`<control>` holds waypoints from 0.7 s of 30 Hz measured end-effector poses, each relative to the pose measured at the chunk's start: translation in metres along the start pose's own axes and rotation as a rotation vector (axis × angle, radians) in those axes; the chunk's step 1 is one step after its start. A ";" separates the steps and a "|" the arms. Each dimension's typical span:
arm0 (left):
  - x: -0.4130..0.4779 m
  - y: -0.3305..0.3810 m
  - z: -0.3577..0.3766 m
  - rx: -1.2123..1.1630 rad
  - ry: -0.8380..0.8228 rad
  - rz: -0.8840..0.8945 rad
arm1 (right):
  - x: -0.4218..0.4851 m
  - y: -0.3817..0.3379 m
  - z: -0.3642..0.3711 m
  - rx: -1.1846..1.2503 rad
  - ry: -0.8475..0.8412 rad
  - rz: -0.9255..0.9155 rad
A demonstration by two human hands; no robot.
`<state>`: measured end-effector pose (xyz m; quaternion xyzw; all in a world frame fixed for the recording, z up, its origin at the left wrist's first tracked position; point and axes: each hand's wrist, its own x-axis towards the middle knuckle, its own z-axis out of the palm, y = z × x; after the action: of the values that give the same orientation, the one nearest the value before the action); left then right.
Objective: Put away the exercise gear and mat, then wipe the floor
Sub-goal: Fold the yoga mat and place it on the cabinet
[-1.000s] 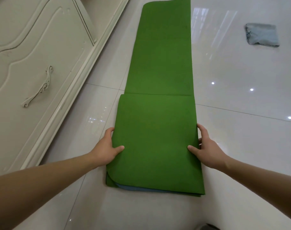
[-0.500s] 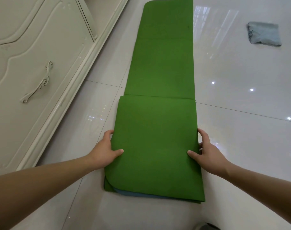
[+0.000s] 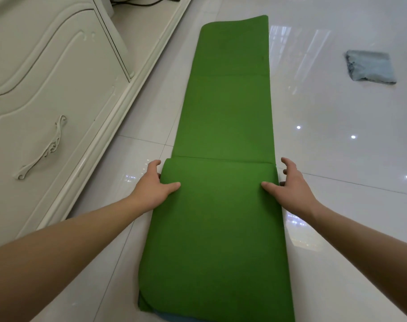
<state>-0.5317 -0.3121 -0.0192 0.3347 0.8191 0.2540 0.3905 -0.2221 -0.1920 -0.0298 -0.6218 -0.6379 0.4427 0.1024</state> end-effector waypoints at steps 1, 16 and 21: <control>0.006 0.004 -0.001 -0.016 0.004 -0.004 | 0.006 -0.002 -0.002 0.004 -0.001 0.006; 0.047 0.012 0.004 -0.158 -0.057 -0.118 | 0.034 -0.006 -0.003 0.153 -0.096 0.072; 0.048 0.013 0.002 -0.213 -0.080 -0.140 | 0.033 -0.012 -0.006 0.180 -0.105 0.047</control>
<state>-0.5482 -0.2678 -0.0343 0.2432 0.7927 0.2978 0.4731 -0.2334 -0.1585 -0.0321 -0.6008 -0.5853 0.5324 0.1139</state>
